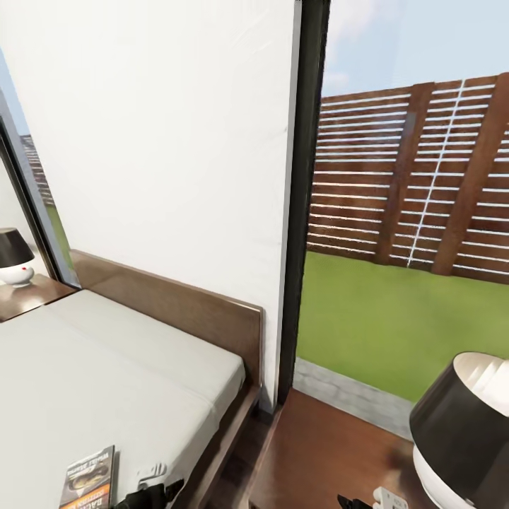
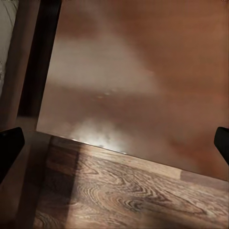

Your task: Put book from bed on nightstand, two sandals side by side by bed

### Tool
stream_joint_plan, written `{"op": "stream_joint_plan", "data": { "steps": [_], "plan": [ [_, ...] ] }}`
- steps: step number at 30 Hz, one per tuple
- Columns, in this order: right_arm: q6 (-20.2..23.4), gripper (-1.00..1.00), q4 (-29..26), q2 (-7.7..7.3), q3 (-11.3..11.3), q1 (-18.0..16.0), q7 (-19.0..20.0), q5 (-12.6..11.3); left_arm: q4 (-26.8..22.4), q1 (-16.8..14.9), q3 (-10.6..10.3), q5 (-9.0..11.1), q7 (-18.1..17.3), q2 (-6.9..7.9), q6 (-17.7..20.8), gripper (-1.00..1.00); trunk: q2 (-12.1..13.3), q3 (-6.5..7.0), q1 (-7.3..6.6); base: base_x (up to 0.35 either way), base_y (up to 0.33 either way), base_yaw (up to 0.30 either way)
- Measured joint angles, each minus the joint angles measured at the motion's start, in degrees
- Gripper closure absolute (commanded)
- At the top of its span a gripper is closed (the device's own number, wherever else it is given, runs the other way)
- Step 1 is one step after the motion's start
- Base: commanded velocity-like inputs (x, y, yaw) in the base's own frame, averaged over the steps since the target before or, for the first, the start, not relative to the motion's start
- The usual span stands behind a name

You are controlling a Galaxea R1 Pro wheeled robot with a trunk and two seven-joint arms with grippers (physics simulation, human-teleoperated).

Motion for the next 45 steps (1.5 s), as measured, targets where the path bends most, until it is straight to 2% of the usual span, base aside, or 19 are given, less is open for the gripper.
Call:
{"op": "stream_joint_plan", "data": {
  "steps": [7, 45],
  "plan": [
    [0.0, -1.0, 0.0, 0.01, 0.0, 0.0, -0.01, 0.0, 1.11, 0.0, -0.07, -0.03, 0.85, -0.24, -1.79, -1.0, 2.81, 1.26, -1.54, 0.0, 0.0, 0.0],
    [0.0, -1.0, 0.0, 0.01, 0.0, 0.0, -0.01, 0.0, 1.14, 0.01, -0.07, -0.14, 0.85, -0.75, -1.89, -1.0, 18.07, 8.09, -9.89, 0.0, 0.0, 0.0]
  ]
}}
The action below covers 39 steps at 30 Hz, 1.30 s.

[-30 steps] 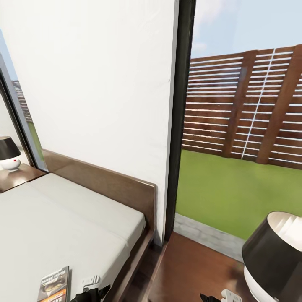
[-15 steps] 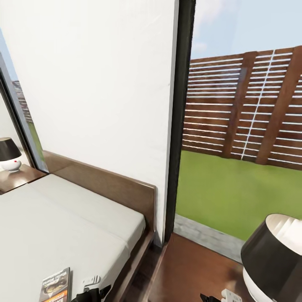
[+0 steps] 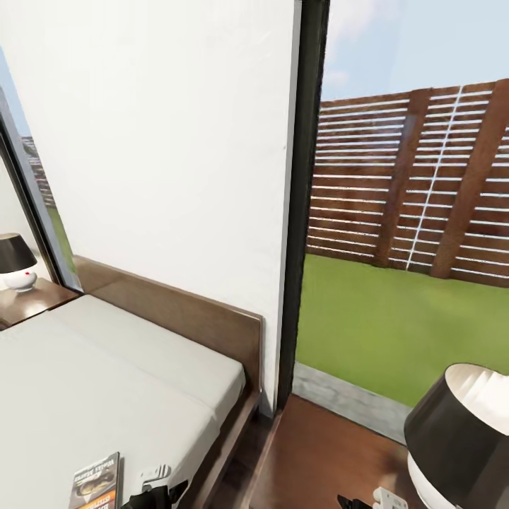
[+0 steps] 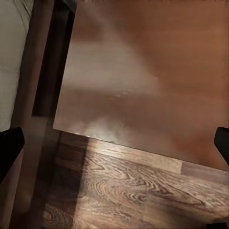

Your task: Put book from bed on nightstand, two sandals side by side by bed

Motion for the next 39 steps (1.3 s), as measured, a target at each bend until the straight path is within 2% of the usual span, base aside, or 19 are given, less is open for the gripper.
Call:
{"op": "stream_joint_plan", "data": {
  "steps": [39],
  "plan": [
    [0.0, -1.0, 0.01, 0.0, -0.01, 0.0, -0.01, 0.0, 0.0, 0.01, -0.01, 0.0, -0.01, -0.05, -0.09, -1.0, 15.67, 7.03, -8.58, 0.0, 0.0, 0.006]
  ]
}}
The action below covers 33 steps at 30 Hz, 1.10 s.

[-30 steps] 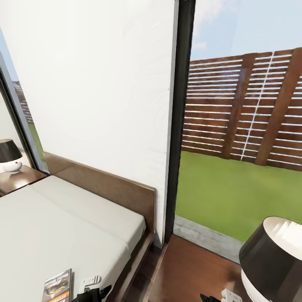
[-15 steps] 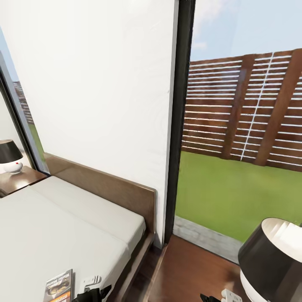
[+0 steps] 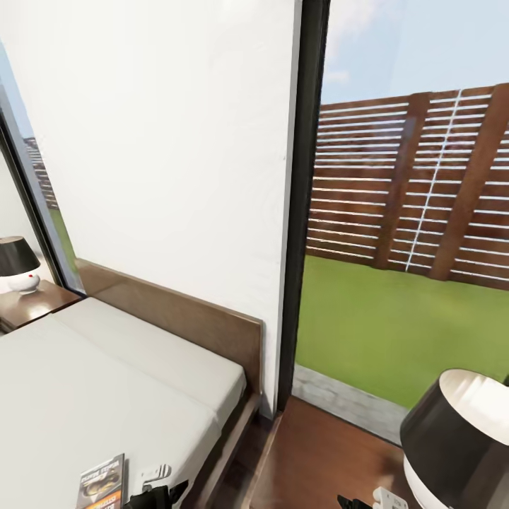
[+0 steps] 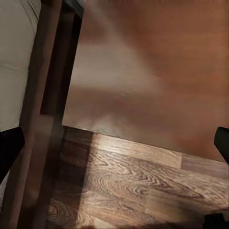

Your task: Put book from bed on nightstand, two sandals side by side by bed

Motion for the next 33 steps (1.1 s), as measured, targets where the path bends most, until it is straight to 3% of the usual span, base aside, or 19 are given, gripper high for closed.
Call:
{"op": "stream_joint_plan", "data": {
  "steps": [10, 28, 33],
  "plan": [
    [0.0, -1.0, 0.0, 0.0, 0.01, 0.0, 0.0, 0.0, 0.0, 0.02, 0.0, 0.0, 0.0, 0.0, 0.01, -1.0, 4.02, 1.81, -2.2, 0.0, 0.0, 0.185],
    [0.0, -1.0, -0.01, 0.0, 0.01, -0.03, 0.02, 0.0, 0.0, -0.02, 0.0, 0.0, 0.0, -0.02, 0.0, -1.0, 11.15, 4.93, -6.14, 0.0, 0.0, 0.01],
    [0.0, -1.0, -0.01, 0.0, 0.01, -0.03, 0.02, 0.0, 0.0, -0.03, 0.0, 0.0, 0.01, -0.01, 0.0, -1.0, 11.17, 4.94, -6.14, 0.0, 0.0, 0.0]
  ]
}}
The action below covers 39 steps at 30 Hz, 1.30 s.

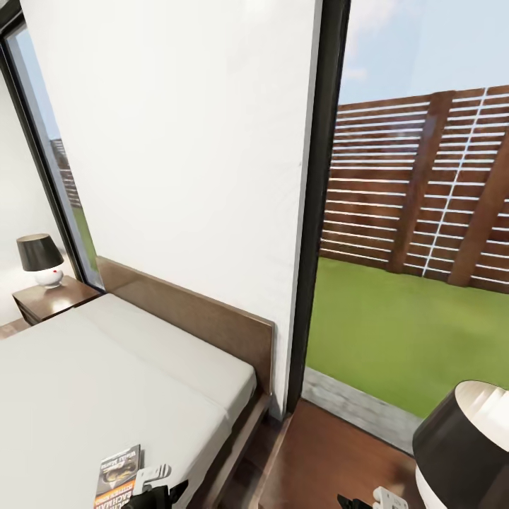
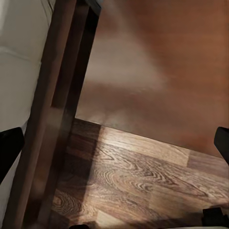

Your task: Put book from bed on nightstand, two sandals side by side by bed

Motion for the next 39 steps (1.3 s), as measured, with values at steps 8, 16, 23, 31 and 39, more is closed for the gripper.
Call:
{"op": "stream_joint_plan", "data": {
  "steps": [8, 16, 23, 31, 39],
  "plan": [
    [0.0, -1.0, 0.0, 0.0, 0.0, 0.0, 0.0, 0.0, 0.0, 0.0, 0.0, 0.0, -0.01, 0.02, 0.0, -1.0, 0.0, 0.0, 0.0, 0.0, 0.0, 0.0],
    [0.0, -1.0, 0.0, 0.0, 0.0, 0.0, 0.0, 0.0, 0.0, 0.04, 0.0, 0.0, -0.01, 0.03, 0.0, -1.0, 0.0, 0.0, 0.0, 0.0, 0.0, 0.0],
    [0.0, -1.0, 0.0, 0.0, 0.0, 0.0, 0.0, 0.0, 0.0, 0.0, 0.0, 0.0, -0.01, 0.06, 0.0, -1.0, 0.0, 0.0, 0.0, 0.0, 0.0, 0.0],
    [0.0, -1.0, 0.02, 0.0, 0.0, 0.0, 0.04, 0.0, -0.1, -0.01, 0.04, 0.1, -0.4, 0.26, 0.11, -1.0, 0.0, 0.0, 0.0, 0.0, 0.0, 0.0],
    [0.0, -1.0, 0.02, 0.0, -0.01, 0.0, 0.07, 0.0, -11.76, -2.44, 0.47, 0.52, -5.18, 5.69, 16.12, -1.0, 0.01, 0.02, 0.0, 0.0, 0.0, 0.0]
  ]
}}
